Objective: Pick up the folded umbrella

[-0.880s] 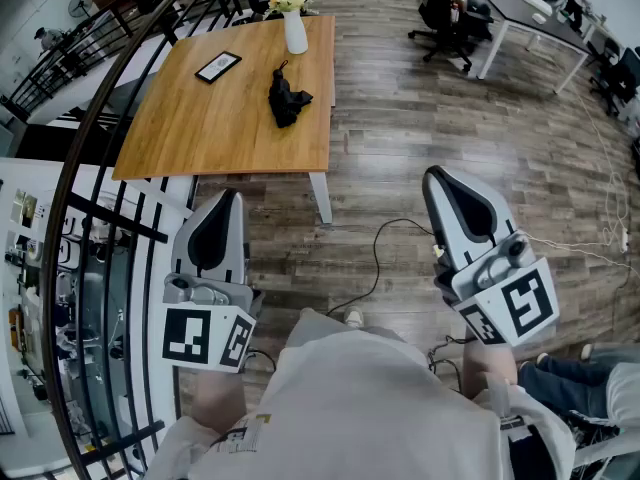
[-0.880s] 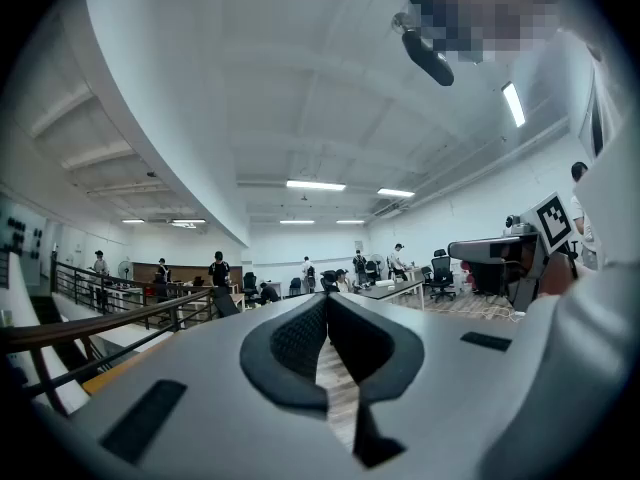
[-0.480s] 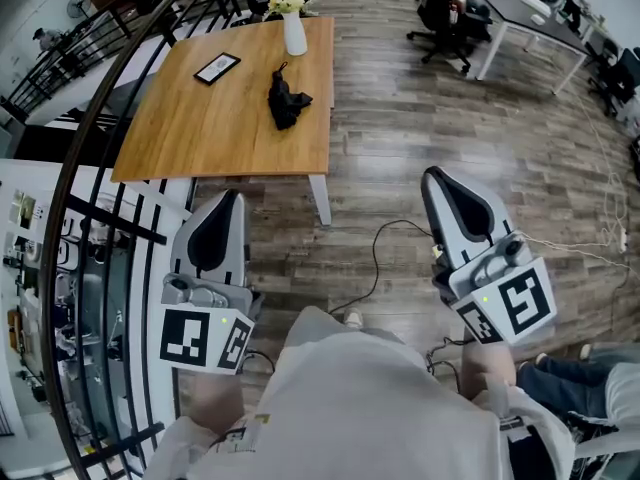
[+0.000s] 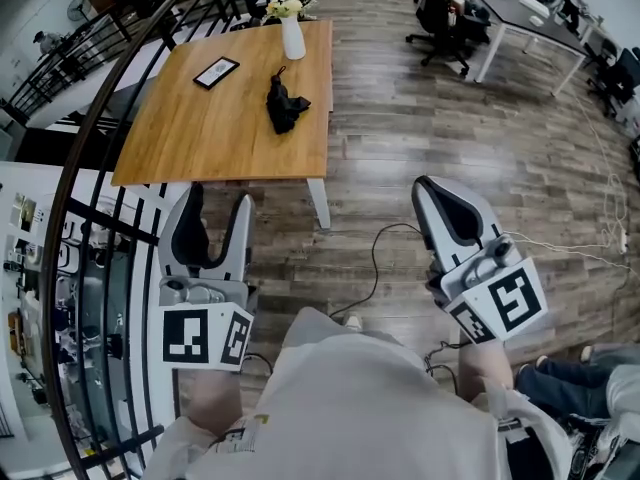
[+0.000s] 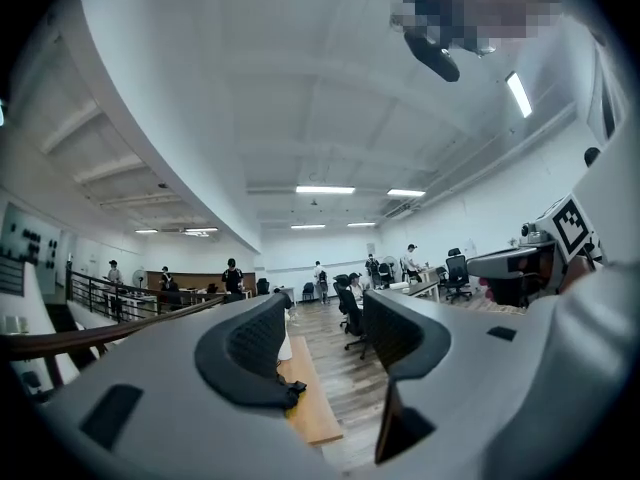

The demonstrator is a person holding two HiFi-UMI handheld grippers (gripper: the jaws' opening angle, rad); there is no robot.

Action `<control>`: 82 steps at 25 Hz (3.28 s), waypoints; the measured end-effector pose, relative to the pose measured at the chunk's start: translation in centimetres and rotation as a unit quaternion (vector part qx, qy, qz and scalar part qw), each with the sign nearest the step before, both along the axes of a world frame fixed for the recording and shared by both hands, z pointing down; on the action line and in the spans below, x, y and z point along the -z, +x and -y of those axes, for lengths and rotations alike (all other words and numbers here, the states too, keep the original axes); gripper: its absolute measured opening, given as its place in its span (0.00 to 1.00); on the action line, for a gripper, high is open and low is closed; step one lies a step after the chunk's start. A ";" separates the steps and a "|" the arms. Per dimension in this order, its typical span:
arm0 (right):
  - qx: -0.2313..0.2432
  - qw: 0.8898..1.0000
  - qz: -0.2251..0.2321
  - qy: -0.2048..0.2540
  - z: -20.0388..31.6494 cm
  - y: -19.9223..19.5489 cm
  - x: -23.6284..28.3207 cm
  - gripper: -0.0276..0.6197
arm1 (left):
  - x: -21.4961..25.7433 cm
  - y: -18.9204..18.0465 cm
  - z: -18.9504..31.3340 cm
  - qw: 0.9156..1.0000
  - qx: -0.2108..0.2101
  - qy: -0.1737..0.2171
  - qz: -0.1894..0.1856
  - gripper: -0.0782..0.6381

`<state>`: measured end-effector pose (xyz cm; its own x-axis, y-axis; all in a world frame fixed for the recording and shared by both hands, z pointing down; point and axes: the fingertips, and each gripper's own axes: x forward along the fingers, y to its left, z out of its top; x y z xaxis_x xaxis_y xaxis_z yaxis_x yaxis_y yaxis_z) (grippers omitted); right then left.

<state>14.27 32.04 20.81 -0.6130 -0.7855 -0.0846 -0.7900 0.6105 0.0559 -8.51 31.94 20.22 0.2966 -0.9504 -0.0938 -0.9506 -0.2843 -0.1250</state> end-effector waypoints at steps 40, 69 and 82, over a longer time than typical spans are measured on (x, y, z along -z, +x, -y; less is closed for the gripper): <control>0.006 0.999 -0.030 -0.032 14.1 -0.9 -3.0 0.09 | -3.5 1.3 14.4 0.998 -0.005 -0.020 0.054 0.46; -0.006 0.994 -0.050 -0.098 52.4 -14.2 -4.2 0.09 | -5.8 -10.5 51.0 0.993 -0.038 -0.106 0.044 0.46; 0.059 0.990 -0.065 -0.107 57.4 -14.8 -5.6 0.09 | -6.5 -11.2 53.6 0.990 0.020 -0.136 0.026 0.46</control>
